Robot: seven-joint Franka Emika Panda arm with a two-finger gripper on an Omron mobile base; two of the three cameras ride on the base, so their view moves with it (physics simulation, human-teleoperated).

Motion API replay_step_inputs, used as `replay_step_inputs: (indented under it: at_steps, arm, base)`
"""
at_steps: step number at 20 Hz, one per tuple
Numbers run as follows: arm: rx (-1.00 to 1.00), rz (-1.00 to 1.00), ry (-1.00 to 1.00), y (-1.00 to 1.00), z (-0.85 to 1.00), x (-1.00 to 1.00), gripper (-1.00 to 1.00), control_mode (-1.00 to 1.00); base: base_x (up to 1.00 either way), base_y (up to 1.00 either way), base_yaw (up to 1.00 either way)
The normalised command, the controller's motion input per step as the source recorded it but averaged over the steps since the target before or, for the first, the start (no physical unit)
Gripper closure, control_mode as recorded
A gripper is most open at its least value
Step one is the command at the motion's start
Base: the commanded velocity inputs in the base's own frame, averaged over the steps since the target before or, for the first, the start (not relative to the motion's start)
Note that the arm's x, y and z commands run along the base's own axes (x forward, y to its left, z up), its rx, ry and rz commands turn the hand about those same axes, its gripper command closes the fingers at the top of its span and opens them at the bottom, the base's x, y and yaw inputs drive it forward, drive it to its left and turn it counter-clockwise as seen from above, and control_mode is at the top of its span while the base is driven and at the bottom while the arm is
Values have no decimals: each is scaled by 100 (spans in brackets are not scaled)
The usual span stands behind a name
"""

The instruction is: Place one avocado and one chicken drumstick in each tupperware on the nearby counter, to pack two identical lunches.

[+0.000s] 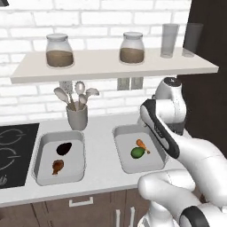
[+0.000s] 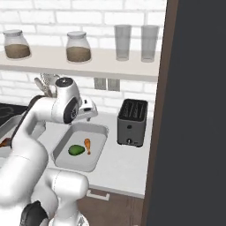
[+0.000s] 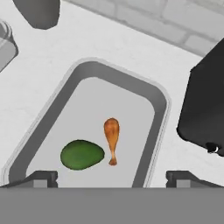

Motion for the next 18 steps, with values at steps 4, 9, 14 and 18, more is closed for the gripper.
replay_step_inputs:
  at_steps: [4, 9, 14, 18]
  arm:
    - [0, 0, -42, 0, 100, -100, -100, -100]
    - [-3, 0, -44, 4, 100, -99, -100, -100]
    - [-9, 0, -42, 14, 100, -83, -100, -100]
    - [-11, 0, -41, 18, 100, -70, -100, -100]
  base:
    - [0, 0, 0]
    - [0, 0, 0]
    - [0, 0, 0]
    - [0, 0, 0]
